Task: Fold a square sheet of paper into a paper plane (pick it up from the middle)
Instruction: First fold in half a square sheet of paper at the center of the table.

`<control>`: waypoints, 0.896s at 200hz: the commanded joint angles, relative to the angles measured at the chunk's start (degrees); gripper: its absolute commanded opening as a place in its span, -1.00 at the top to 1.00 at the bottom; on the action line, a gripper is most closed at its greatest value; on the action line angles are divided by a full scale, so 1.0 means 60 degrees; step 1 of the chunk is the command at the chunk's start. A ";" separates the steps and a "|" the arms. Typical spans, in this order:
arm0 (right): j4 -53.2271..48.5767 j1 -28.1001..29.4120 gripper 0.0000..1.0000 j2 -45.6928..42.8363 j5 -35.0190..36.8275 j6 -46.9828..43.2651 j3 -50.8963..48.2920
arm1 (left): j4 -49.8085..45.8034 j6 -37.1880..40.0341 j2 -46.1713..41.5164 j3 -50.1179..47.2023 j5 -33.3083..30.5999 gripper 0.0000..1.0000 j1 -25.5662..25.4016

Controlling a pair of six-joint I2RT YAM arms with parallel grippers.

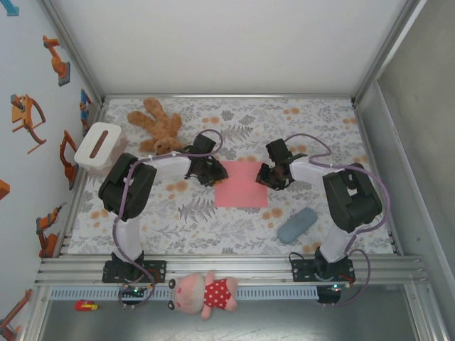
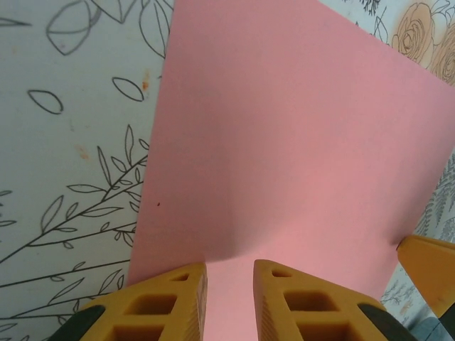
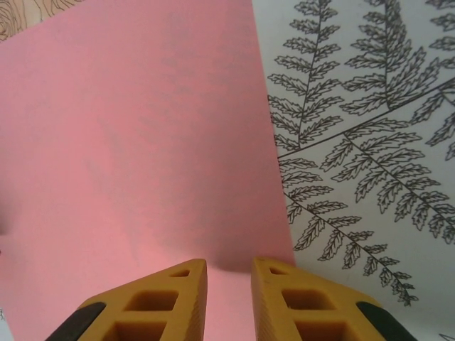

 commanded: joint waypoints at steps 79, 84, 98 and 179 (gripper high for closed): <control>0.1050 -0.0020 0.55 0.0771 -0.1220 0.0435 -0.0162 | 0.1306 -0.0403 -0.0052 -0.1146 -0.0009 0.62 0.0003; 0.1078 -0.0024 0.55 0.0778 -0.1264 0.0450 -0.0162 | 0.1421 -0.0444 -0.0066 -0.1197 -0.0010 0.62 -0.0004; 0.1172 -0.0027 0.55 0.0779 -0.1377 0.0472 -0.0173 | 0.1719 -0.0517 -0.0119 -0.1296 -0.0006 0.63 0.0007; 0.1849 -0.0021 0.57 0.1049 -0.1795 0.0770 -0.0137 | 0.3800 -0.1271 -0.0504 -0.2084 -0.0079 0.36 -0.0004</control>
